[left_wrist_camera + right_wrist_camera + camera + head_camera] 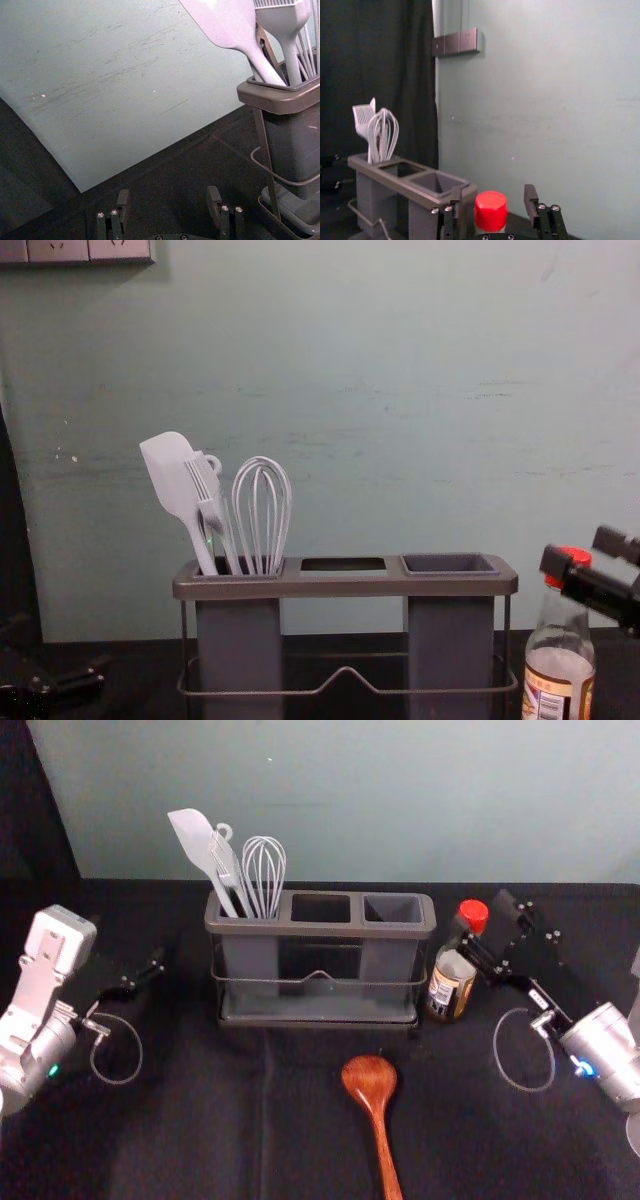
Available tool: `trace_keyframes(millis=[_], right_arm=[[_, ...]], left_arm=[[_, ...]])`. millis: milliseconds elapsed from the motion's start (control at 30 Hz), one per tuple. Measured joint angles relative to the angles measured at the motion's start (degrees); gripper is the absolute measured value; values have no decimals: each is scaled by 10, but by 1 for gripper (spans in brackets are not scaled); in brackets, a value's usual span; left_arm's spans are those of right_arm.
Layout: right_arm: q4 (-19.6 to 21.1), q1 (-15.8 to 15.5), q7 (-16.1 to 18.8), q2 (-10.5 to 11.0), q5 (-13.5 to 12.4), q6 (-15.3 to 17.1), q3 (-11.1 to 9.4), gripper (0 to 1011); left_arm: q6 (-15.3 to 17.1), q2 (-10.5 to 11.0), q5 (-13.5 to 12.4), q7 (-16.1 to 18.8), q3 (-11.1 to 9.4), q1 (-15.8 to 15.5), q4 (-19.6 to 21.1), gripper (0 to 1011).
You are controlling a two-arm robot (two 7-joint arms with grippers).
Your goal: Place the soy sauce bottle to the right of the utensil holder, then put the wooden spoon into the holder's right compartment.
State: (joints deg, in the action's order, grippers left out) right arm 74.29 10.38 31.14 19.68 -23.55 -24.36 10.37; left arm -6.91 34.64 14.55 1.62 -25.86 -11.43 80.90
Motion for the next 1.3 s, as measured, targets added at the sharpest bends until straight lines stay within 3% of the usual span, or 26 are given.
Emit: trace_keyframes(millis=[167, 300, 500, 633, 933, 1300], right_arm=[[42, -20, -17, 3, 6, -2, -11, 885], [101, -52, -49, 3, 30, 2, -19, 1002], [170, -98, -84, -2, 74, 15, -18, 1002], [207, -132, -102, -5, 118, 31, -4, 1002], [211, -159, -105, -14, 150, 56, 34, 1002], [147, -143, -89, -21, 150, 85, 69, 1000]], left_arm=[[0, 0, 0, 0, 0, 0, 0, 1000], [0, 0, 0, 0, 0, 0, 0, 1000], [0, 0, 0, 0, 0, 0, 0, 1000], [0, 0, 0, 0, 0, 0, 0, 1000], [0, 0, 0, 0, 0, 0, 0, 1000], [0, 0, 0, 0, 0, 0, 0, 1000]])
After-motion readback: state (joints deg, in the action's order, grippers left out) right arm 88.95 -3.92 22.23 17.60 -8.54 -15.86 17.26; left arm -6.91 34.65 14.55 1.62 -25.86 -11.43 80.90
